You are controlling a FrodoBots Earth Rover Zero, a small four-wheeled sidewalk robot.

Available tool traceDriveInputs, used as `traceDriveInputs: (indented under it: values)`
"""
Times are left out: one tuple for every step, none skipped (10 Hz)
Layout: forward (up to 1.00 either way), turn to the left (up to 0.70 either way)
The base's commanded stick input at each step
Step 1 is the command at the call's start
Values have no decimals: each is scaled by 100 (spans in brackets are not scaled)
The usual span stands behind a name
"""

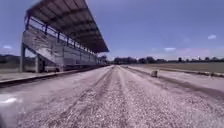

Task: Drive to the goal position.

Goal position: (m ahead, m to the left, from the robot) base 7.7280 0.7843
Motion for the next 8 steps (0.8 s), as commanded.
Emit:
traceDriveInputs:
  values:
    - [100,0]
    - [100,0]
    - [100,0]
    - [100,0]
    - [100,0]
    - [100,0]
    - [100,0]
    - [100,0]
